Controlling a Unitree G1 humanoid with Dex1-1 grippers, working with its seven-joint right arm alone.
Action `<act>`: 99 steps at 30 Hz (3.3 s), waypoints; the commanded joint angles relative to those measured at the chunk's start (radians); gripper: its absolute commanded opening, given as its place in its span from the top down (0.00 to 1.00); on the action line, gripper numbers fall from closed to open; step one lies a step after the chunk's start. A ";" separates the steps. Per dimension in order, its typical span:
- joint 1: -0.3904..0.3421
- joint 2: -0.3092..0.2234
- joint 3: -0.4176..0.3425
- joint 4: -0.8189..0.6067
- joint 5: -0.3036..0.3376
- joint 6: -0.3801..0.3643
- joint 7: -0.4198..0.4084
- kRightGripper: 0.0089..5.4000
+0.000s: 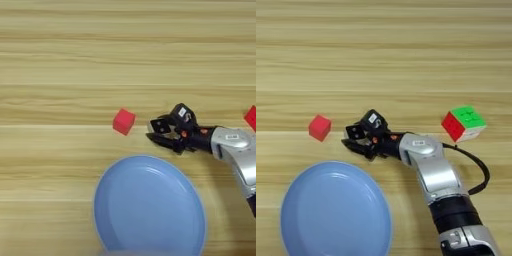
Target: Move the objects on the table
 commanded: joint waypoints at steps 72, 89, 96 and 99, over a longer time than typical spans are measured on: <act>-0.108 -0.397 -0.160 0.550 0.016 -0.504 0.437 0.56; -0.100 -0.347 -0.214 0.338 0.124 -0.433 0.429 0.74; -0.137 -0.294 -0.234 0.160 0.133 -0.266 0.260 0.74; -0.152 -0.266 -0.218 0.107 0.108 -0.212 0.181 0.74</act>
